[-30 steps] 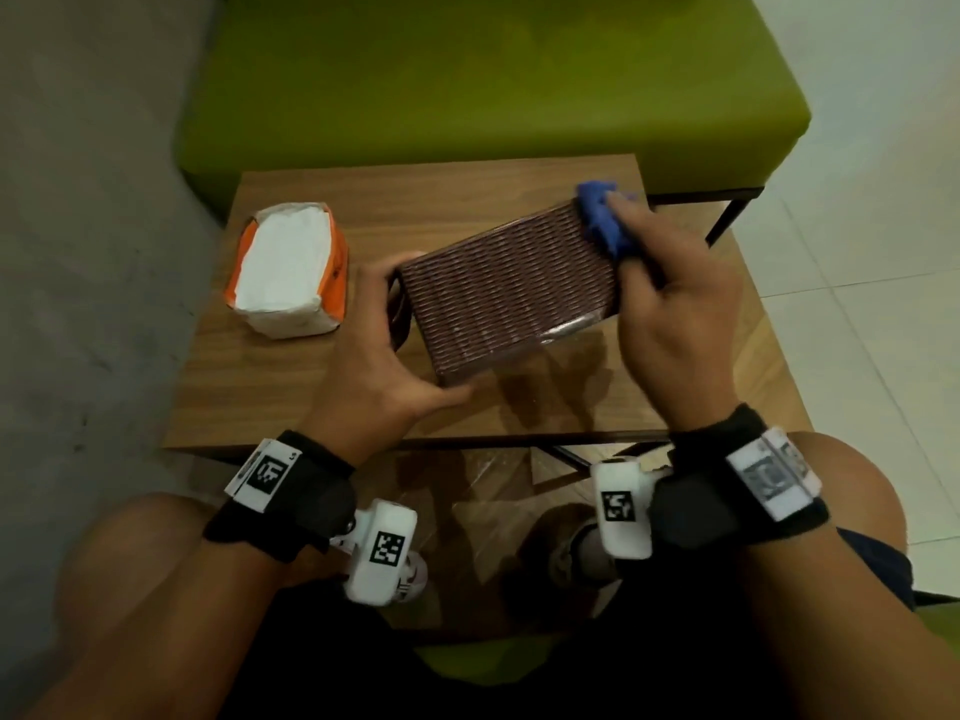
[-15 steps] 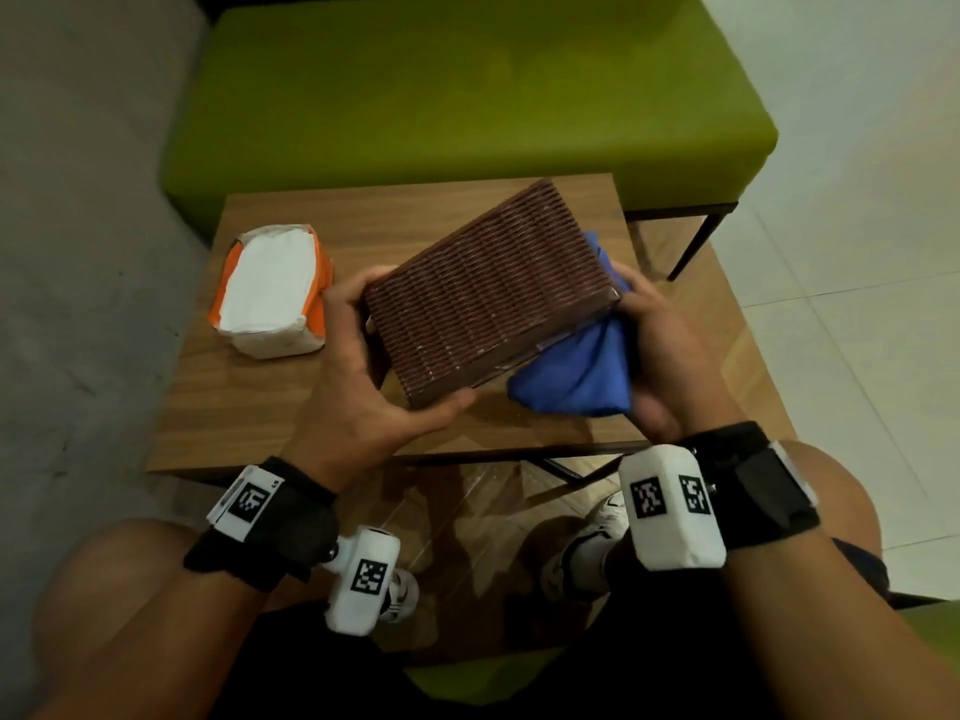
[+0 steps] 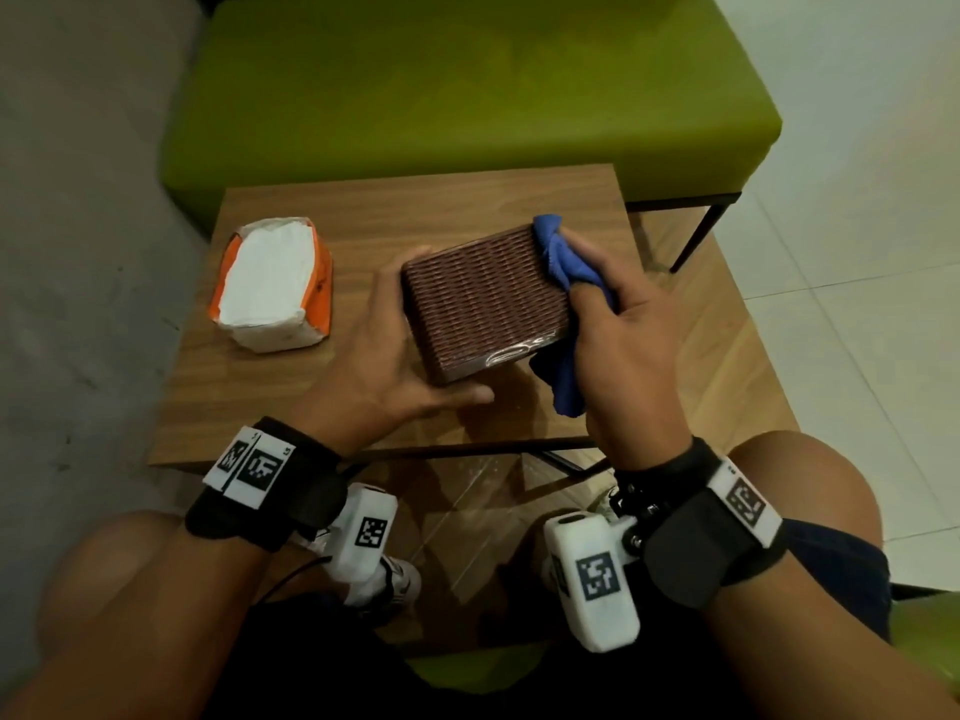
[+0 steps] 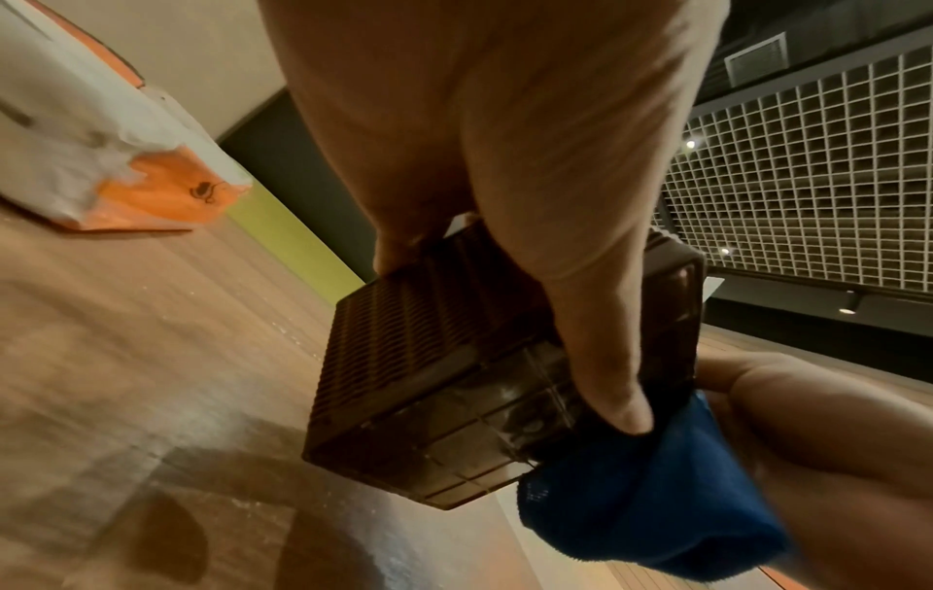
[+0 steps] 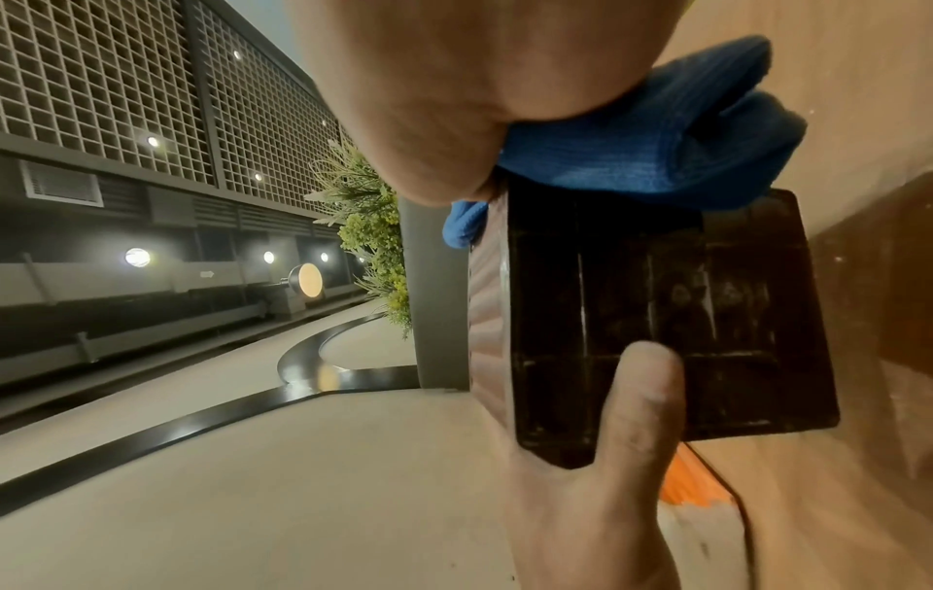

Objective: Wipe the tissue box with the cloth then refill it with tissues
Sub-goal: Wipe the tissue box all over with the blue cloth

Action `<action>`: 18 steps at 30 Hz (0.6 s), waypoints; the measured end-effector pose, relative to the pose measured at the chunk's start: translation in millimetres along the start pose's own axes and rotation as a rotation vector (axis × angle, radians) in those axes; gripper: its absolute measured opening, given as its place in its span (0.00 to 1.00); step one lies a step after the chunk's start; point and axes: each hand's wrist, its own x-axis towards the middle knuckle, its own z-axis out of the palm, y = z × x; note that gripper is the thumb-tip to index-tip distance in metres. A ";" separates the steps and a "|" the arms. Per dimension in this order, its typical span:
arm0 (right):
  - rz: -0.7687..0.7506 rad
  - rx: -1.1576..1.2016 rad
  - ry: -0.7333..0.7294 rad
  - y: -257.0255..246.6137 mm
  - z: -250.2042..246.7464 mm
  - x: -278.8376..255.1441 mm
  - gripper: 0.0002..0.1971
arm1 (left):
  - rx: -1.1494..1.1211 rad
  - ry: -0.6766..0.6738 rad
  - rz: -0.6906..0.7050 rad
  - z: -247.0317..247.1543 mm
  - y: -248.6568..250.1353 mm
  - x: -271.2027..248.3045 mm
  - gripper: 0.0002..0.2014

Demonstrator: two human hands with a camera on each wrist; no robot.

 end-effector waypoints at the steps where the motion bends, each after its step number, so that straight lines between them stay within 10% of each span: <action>1: -0.005 0.006 -0.007 0.7 -0.6 -1.5 0.20 | -0.040 -0.002 -0.002 -2.3 2.4 -1.1 0.65; 8: -0.088 0.047 -0.087 -6.3 -18.2 3.3 0.21 | -0.133 0.107 0.008 -16.0 17.5 -3.6 0.54; 18: -0.508 -0.525 -0.067 3.3 5.5 -43.3 0.33 | -0.138 0.193 0.094 -8.1 17.9 1.2 0.53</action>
